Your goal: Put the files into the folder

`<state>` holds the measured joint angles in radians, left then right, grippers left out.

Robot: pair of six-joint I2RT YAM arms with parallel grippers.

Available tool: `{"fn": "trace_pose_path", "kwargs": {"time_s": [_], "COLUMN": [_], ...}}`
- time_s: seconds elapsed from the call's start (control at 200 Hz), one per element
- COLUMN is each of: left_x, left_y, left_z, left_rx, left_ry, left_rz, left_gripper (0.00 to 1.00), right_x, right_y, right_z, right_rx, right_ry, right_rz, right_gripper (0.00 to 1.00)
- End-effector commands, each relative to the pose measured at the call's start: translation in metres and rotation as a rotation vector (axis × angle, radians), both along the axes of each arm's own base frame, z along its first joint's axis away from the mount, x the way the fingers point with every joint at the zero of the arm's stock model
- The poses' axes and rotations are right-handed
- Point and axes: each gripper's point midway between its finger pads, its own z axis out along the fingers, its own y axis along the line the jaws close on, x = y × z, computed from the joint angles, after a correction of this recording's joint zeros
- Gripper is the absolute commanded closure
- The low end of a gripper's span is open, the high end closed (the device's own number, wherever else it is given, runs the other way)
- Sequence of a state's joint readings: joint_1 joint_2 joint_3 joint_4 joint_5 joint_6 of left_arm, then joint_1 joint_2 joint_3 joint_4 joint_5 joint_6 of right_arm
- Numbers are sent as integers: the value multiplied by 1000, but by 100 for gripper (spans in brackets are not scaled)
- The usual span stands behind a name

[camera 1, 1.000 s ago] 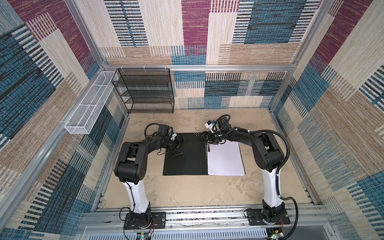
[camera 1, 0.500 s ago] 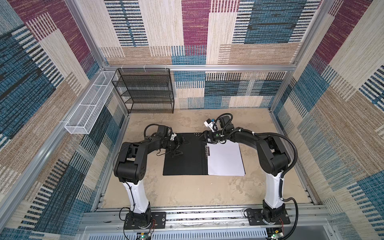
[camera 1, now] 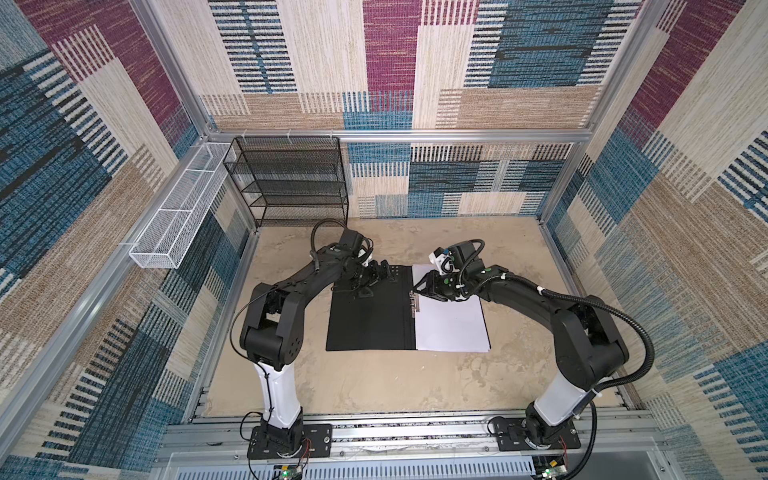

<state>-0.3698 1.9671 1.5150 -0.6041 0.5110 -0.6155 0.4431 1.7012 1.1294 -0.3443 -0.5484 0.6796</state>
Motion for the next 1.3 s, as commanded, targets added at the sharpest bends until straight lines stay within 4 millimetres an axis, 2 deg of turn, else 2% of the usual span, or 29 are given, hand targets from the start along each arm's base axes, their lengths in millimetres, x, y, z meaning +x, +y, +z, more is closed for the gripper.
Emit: {"fn": "trace_pose_path", "kwargs": {"time_s": [0.0, 0.09, 0.175, 0.3, 0.556, 0.761, 1.072, 1.292], "left_x": [-2, 12, 22, 27, 28, 15, 6, 5], "left_y": [0, -13, -22, -28, -20, 2, 9, 9], "left_z": [-15, -18, -21, -34, -52, -76, -86, -86], "left_rx": [116, 109, 121, 158, 212, 317, 342, 343], "left_ry": [24, 16, 2, 17, 34, 116, 154, 155], "left_rz": [-61, -87, -114, -141, -129, -67, -39, -40], "left_gripper": [4, 13, 16, 21, 27, 33, 34, 34], "right_x": [5, 7, 8, 4, 4, 8, 19, 23], "right_y": [2, 10, 12, 15, 22, 26, 34, 30], "right_z": [5, 15, 18, 6, -8, -20, -22, -24], "right_rx": [48, 109, 136, 135, 143, 141, 163, 181], "right_ry": [118, 168, 223, 360, 477, 538, 560, 571], "right_rz": [-142, -181, -227, -273, -308, -328, -340, -361], "right_gripper": [66, 65, 63, 63, 62, 61, 64, 65]}}
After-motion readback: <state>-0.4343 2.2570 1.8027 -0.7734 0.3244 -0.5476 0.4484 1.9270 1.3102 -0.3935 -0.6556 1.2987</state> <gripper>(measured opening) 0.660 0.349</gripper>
